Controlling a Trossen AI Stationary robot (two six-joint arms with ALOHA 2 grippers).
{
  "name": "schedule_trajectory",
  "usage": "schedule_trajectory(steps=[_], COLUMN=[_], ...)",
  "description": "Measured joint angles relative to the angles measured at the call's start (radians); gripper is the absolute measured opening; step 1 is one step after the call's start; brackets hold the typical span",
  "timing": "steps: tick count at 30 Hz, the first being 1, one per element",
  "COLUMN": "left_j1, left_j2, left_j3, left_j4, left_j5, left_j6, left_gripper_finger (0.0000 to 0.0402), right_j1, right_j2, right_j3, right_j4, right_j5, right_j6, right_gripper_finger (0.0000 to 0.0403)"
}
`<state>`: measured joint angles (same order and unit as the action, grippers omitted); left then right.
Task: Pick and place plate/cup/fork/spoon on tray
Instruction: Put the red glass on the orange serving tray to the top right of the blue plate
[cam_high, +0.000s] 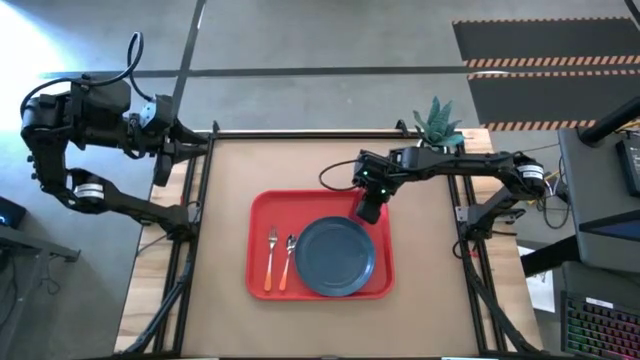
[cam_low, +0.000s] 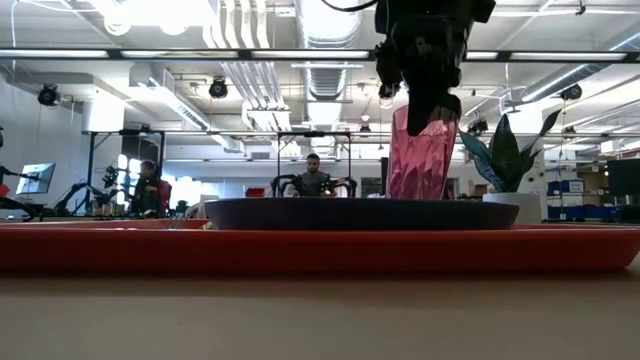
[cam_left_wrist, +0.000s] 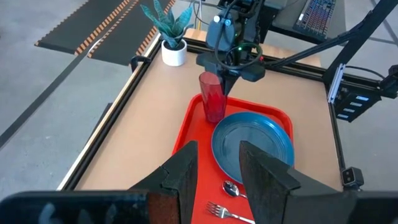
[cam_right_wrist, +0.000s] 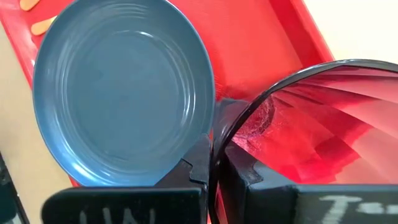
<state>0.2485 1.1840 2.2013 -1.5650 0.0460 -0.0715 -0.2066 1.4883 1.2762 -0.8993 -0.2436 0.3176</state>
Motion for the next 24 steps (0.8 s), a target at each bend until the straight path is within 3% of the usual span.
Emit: schedule_trajectory(steps=[17,24], left_j1=[0.0,0.0], left_j2=[0.0,0.0], left_j3=[0.0,0.0], left_j4=[0.0,0.0], left_j5=[0.0,0.0], left_j6=[0.0,0.0], left_gripper_finger=[0.01,0.01], right_j1=[0.0,-0.01], right_j2=[0.002,0.003], right_j3=[-0.002,-0.002], right_j4=[-0.035,-0.05], right_j5=[0.027,0.1], right_j6=[-0.023,-0.039], right_gripper_finger=[0.0008,0.0008])
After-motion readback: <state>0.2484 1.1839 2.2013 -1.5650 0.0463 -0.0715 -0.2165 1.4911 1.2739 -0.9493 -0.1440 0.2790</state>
